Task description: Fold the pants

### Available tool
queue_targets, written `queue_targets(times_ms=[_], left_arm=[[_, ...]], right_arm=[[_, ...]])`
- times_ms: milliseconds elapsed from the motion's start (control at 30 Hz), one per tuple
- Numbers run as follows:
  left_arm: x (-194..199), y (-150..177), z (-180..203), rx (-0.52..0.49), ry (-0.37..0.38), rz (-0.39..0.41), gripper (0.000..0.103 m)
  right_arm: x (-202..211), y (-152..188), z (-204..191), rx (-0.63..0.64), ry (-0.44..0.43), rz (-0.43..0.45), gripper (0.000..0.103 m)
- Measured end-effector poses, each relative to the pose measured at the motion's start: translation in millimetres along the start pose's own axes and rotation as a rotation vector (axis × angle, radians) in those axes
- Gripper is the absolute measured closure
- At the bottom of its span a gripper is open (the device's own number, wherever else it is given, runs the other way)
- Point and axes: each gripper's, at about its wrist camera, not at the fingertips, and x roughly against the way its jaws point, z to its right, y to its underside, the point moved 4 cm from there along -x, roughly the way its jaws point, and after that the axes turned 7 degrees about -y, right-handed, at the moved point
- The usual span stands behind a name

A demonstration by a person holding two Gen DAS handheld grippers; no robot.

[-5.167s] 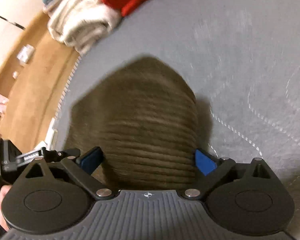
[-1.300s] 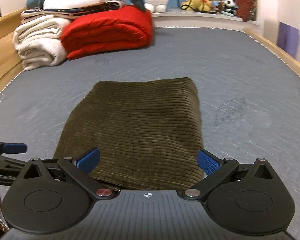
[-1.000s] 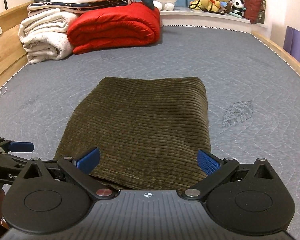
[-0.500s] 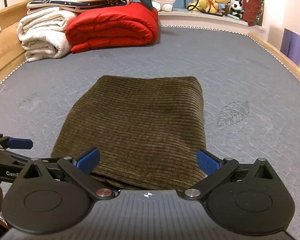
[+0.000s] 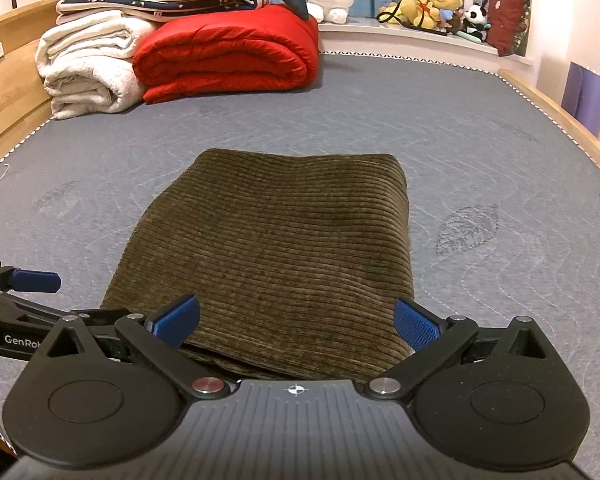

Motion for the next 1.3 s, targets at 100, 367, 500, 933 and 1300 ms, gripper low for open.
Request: queue_targets(times_ms=[100,367,500,933,1300], left_arm=[[0.7,-0.2,0.6,-0.003,0.001,0.0,0.0],[1.4,-0.8,-0.8,0.0,-0.001,0.0,0.0],[0.8,-0.6,0.1,-0.001,0.001,-0.002,0.0],[1.0,0.2,0.5,-0.003,0.003,0.0,0.0],[1.3,0.5,0.1,-0.005,0.007,-0.001,0.0]], right_arm=[[0.0,-0.3,-0.4,0.003,0.0,0.001,0.001],[-2.2,-0.1,-1.7,0.006,0.01,-0.002,0.001],[-0.6,-0.3,-2.2,0.015,0.01,0.005,0.001],[-0.9,0.5,-4.8,0.008,0.013,0.004,0.001],[-3.4,1.3,-4.3,0.005,0.01,-0.001,0.001]])
